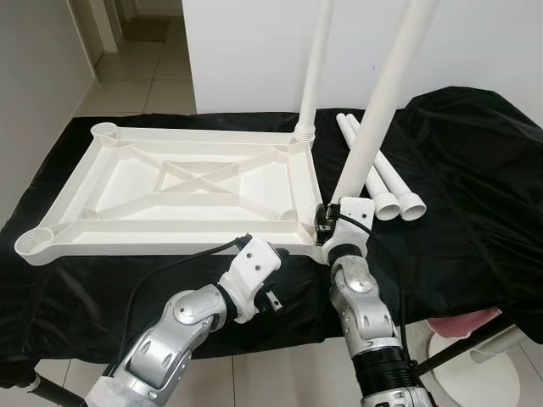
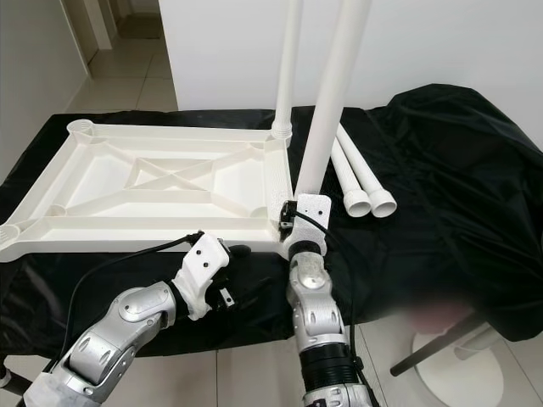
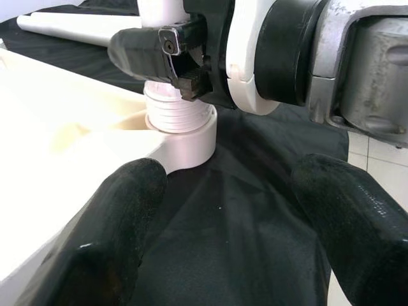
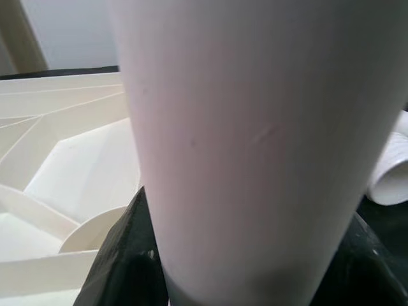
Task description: Building children table
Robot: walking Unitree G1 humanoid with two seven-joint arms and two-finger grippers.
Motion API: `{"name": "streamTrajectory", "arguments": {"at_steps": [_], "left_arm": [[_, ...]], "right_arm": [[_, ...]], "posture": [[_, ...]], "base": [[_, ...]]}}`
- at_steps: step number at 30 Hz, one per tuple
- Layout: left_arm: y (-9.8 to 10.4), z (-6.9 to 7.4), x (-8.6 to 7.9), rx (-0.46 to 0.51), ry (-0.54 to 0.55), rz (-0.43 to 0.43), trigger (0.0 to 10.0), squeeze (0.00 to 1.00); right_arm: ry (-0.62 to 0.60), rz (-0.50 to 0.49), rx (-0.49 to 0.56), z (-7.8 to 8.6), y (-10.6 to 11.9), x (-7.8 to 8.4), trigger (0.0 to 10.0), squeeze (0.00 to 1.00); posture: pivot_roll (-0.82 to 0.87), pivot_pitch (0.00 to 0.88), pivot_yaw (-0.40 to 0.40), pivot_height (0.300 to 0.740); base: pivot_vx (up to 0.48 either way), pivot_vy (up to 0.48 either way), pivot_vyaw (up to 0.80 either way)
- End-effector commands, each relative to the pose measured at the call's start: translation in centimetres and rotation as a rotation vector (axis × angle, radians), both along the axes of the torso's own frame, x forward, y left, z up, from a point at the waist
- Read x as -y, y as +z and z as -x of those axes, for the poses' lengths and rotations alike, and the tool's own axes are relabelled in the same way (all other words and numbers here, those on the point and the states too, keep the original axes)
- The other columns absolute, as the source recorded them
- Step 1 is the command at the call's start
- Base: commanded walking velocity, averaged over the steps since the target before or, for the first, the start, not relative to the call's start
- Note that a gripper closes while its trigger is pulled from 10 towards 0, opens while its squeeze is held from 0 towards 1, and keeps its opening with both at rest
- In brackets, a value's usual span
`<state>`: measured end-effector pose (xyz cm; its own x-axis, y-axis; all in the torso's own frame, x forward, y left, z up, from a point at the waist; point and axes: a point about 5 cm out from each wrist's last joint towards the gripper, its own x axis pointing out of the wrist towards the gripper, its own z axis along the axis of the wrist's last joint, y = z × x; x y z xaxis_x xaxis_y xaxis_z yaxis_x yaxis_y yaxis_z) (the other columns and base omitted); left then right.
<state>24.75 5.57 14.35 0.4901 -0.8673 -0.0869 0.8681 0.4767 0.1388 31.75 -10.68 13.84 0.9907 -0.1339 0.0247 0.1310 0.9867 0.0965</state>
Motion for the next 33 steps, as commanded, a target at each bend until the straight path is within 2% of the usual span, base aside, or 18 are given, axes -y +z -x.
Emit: {"name": "streamTrajectory", "arguments": {"at_steps": [1, 4, 5, 6, 8, 11, 12, 13, 14, 20, 21, 24, 27, 31, 32, 33], "left_arm": [[0.0, 0.2, 0.2, -0.003, -0.034, -0.004, 10.0, 0.00], [0.0, 0.3, 0.2, -0.003, -0.034, -0.003, 10.0, 0.00], [0.0, 0.3, 0.2, -0.003, -0.036, -0.005, 10.0, 0.00], [0.0, 0.4, 0.2, -0.003, -0.037, -0.006, 10.0, 0.00], [0.0, 0.4, 0.2, -0.003, -0.037, -0.006, 10.0, 0.00], [-0.1, 0.4, 0.1, -0.006, -0.036, -0.007, 10.0, 0.00], [-0.1, 0.3, 0.1, -0.003, -0.038, -0.009, 10.0, 0.00], [0.0, 0.3, 0.1, 0.000, -0.040, -0.010, 10.0, 0.00], [0.1, 0.2, 0.1, 0.001, -0.038, -0.006, 10.0, 0.00], [0.1, 0.0, 0.2, 0.002, -0.033, -0.002, 10.0, 0.00], [0.2, 0.0, 0.2, 0.003, -0.033, -0.002, 10.0, 0.00], [0.2, -0.1, 0.3, 0.004, -0.032, -0.001, 10.0, 0.00], [0.2, -0.2, 0.3, 0.005, -0.030, 0.002, 10.0, 0.00], [0.3, -0.3, 0.3, 0.007, -0.033, 0.002, 10.0, 0.00], [0.3, -0.3, 0.3, 0.007, -0.034, 0.001, 10.0, 0.00], [0.3, -0.3, 0.3, 0.007, -0.034, 0.001, 10.0, 0.00]], "right_arm": [[-0.051, -0.032, -0.090, 0.5, -2.0, 0.6, 10.0, 0.00], [0.016, -0.035, -0.033, 0.7, -1.3, 0.0, 10.0, 0.00], [0.054, -0.032, 0.002, 0.8, -1.0, -0.1, 10.0, 0.82], [0.093, -0.046, 0.028, 0.9, -0.7, -0.1, 10.0, 1.00], [0.093, -0.046, 0.028, 0.9, -0.7, -0.1, 10.0, 1.00], [0.122, -0.023, 0.038, 0.8, -0.6, 0.8, 10.0, 1.00], [0.176, -0.047, 0.052, 0.6, -0.3, 0.9, 10.0, 0.84], [0.217, -0.068, 0.064, 0.5, -0.1, 1.0, 10.0, 0.84], [0.272, -0.057, 0.093, 0.4, 0.3, 1.1, 10.0, 0.00], [0.373, -0.011, 0.108, 0.2, 0.6, 2.2, 10.0, 0.00], [0.437, 0.037, 0.113, -0.3, 0.7, 3.0, 10.0, 0.00], [0.464, 0.055, 0.119, -0.4, 0.8, 3.2, 10.0, 0.00], [0.592, 0.149, 0.144, -1.0, 1.4, 3.5, 10.0, 0.00], [0.648, 0.200, 0.133, -1.7, 1.5, 3.7, 10.0, 0.00], [0.673, 0.216, 0.125, -2.0, 1.4, 3.8, 8.8, 0.00], [0.673, 0.216, 0.125, -2.0, 1.4, 3.8, 8.8, 0.00]], "posture": [[-0.02, 0.008, -0.007, 0.740], [-0.02, 0.008, -0.007, 0.740], [-0.02, 0.001, -0.003, 0.740], [-0.02, 0.001, 0.000, 0.740], [-0.02, 0.001, 0.000, 0.740], [-0.02, 0.004, -0.002, 0.740], [-0.02, 0.001, -0.001, 0.740], [-0.02, 0.001, -0.001, 0.740], [-0.02, 0.003, -0.001, 0.740], [-0.03, 0.006, -0.001, 0.740], [-0.03, 0.009, 0.003, 0.740], [-0.03, 0.009, 0.003, 0.740], [-0.04, 0.008, 0.006, 0.740], [-0.03, 0.007, 0.014, 0.740], [-0.03, 0.006, 0.017, 0.740], [-0.03, 0.006, 0.017, 0.740]], "base": [[0.000, 0.000, 0.00], [0.000, 0.000, 0.00], [0.000, 0.000, 0.00], [0.000, 0.000, 0.00], [0.000, 0.000, 0.00], [0.000, 0.000, 0.00], [0.000, 0.000, 0.00], [0.000, 0.000, 0.00], [0.000, 0.000, 0.00], [0.000, 0.000, 0.00], [0.000, 0.000, 0.00], [0.000, 0.000, 0.00], [0.000, 0.000, 0.00], [0.000, 0.000, 0.00], [0.000, 0.000, 0.00], [0.000, 0.000, 0.00]]}}
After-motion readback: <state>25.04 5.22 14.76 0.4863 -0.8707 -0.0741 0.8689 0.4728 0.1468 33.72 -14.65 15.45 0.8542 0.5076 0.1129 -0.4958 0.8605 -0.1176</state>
